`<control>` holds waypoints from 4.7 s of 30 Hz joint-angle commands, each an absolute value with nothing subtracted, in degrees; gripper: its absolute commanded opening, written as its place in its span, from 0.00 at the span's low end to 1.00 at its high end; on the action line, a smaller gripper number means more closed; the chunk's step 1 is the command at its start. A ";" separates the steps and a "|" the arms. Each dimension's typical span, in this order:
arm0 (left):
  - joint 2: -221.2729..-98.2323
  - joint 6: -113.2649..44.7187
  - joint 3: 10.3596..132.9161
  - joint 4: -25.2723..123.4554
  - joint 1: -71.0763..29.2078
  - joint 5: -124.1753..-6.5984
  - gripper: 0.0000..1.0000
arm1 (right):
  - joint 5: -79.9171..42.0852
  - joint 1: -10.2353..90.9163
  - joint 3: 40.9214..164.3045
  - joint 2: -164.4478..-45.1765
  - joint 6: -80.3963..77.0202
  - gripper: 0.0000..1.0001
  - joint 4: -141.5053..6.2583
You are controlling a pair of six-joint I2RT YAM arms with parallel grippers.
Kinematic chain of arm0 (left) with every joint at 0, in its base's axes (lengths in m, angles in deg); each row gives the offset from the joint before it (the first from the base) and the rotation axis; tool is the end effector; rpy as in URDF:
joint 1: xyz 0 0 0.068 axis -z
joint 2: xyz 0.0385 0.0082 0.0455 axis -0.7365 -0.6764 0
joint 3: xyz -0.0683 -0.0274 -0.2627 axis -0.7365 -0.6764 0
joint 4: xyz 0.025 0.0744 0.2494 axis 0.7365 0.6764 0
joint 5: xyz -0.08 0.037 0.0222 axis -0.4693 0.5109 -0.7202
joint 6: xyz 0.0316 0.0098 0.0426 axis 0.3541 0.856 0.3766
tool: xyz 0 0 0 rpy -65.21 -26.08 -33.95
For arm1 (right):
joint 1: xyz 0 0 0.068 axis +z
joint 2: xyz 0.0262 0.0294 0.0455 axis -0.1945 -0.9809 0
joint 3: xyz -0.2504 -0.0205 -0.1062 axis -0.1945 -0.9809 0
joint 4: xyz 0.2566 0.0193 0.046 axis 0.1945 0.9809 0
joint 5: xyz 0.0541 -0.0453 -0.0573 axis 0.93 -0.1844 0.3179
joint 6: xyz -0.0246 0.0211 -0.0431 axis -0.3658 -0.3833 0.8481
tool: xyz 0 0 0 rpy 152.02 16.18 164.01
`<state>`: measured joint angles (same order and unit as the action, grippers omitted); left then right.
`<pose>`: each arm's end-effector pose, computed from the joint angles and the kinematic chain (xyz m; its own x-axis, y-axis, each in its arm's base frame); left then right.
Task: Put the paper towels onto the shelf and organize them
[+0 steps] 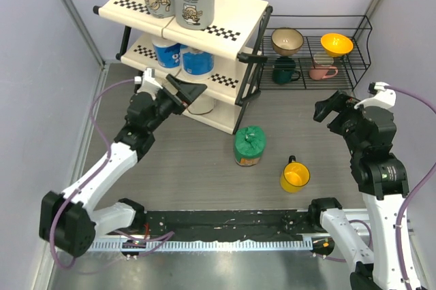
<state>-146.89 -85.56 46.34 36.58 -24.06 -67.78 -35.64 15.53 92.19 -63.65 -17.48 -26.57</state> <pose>0.2355 -0.1091 0.3373 -0.5058 -0.7341 -0.4530 0.2401 0.3846 -0.8913 0.1183 0.0033 0.4110 -0.2298 0.3634 -0.9029 0.1789 0.9276 0.3278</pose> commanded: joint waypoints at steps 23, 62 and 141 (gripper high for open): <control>-168.28 -98.10 56.51 9.80 -23.18 -64.95 1.00 | -35.52 15.52 91.40 -63.28 -16.14 0.95 -27.17; -166.01 -98.81 58.89 7.34 -26.69 -73.45 1.00 | -36.58 15.52 91.40 -62.40 -14.74 0.95 -25.77; -199.30 -114.36 40.78 -31.51 -24.58 -68.38 0.95 | -37.28 15.61 89.91 -62.75 -13.51 0.96 -25.42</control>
